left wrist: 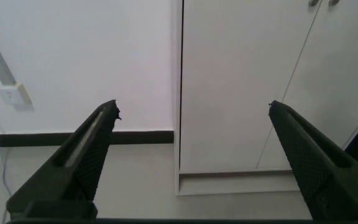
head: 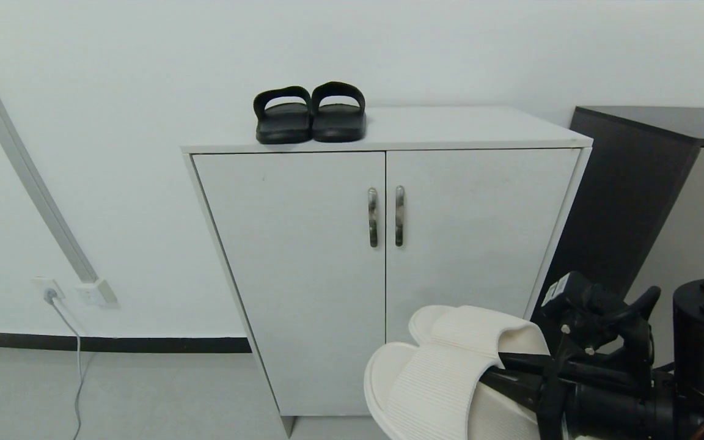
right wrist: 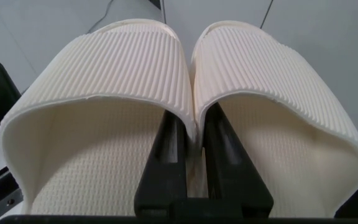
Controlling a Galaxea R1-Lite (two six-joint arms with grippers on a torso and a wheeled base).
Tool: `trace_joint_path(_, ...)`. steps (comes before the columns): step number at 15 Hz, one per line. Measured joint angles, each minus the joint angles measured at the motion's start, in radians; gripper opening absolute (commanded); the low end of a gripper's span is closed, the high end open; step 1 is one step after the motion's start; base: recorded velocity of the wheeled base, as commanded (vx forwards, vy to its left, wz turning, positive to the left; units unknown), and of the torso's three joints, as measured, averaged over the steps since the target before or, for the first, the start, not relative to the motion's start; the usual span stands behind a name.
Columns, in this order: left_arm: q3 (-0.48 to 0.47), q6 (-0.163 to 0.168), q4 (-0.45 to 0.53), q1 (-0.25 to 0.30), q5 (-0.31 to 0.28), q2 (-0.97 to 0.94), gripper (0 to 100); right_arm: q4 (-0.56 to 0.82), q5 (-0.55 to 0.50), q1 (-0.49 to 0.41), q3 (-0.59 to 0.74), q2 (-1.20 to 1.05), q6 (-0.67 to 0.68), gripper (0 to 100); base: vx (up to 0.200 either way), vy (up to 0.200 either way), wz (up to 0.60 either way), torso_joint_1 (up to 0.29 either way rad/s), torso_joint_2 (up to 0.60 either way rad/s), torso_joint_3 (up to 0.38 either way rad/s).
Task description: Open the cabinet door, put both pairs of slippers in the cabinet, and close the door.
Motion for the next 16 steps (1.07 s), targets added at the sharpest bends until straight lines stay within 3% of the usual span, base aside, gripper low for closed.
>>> trace_joint_path(2,0.000,0.000,0.001,0.000,0.000,0.000,100,0.001,0.001,0.000,0.002,0.003,-0.012,0,0.000,0.000,0.00,-0.024,0.36,0.325)
trace_joint_path(12,-0.038,0.015,0.002,-0.003,-0.007,0.031,100,0.000,0.002,0.000,0.014,0.007,-0.040,0,0.000,0.000,0.00,-0.002,0.04,0.035)
trace_joint_path(14,-0.119,0.003,0.000,-0.007,-0.041,0.117,100,0.000,0.003,0.001,0.017,0.006,-0.042,0,0.000,0.000,0.00,0.000,0.00,0.000)
trace_joint_path(16,-0.177,-0.002,-0.020,-0.009,-0.124,0.250,100,-0.001,0.003,0.002,0.021,0.005,-0.051,0,0.000,0.000,0.00,0.000,0.00,0.000)
